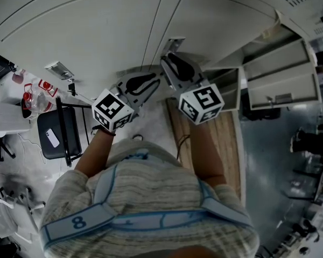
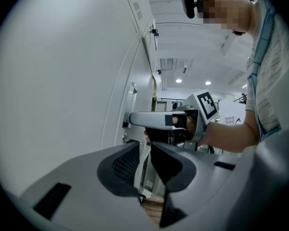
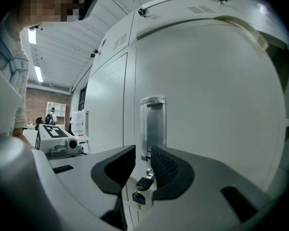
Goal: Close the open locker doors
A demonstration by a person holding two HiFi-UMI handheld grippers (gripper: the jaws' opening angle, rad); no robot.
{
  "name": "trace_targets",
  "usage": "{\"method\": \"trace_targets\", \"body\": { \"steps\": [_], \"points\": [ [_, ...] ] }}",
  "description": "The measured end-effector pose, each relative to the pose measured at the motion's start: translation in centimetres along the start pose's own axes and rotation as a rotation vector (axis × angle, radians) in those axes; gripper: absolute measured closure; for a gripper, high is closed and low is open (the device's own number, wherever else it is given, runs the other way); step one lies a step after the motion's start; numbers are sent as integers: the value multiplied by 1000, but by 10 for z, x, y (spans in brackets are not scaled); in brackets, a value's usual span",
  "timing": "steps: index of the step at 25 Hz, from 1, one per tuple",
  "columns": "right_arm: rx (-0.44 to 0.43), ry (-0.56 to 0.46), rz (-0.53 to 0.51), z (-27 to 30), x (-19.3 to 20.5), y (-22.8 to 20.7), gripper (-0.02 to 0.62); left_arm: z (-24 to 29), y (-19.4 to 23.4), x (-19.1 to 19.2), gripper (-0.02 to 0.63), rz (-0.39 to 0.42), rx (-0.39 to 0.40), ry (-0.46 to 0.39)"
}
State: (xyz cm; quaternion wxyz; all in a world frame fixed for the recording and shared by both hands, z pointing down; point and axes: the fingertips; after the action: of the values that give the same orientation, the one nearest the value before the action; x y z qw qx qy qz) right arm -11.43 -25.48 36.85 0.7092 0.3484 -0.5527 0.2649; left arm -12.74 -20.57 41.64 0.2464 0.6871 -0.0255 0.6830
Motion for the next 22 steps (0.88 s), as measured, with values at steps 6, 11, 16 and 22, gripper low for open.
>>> {"method": "trace_targets", "body": {
  "steps": [6,11,16,22],
  "points": [
    [21,0,8,-8,1,-1,517,2,-6,-2,543,8,15,1],
    [39,1,20,-15,3,1,517,2,-11,0,544,13,30,9],
    [50,0,24,-23,5,2,517,5,-17,-1,543,20,49,6],
    [73,-2,33,-37,9,4,517,8,-27,4,543,20,80,18]
  ]
}}
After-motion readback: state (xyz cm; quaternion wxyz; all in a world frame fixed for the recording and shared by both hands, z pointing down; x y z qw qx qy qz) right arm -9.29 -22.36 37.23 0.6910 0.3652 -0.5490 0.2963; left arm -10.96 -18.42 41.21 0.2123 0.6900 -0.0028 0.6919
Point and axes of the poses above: the fingertips, and each gripper's own axes: z forward along the fingers, y to its left, x out of its underside, and after that the axes turned 11 degrees about -z, right-handed
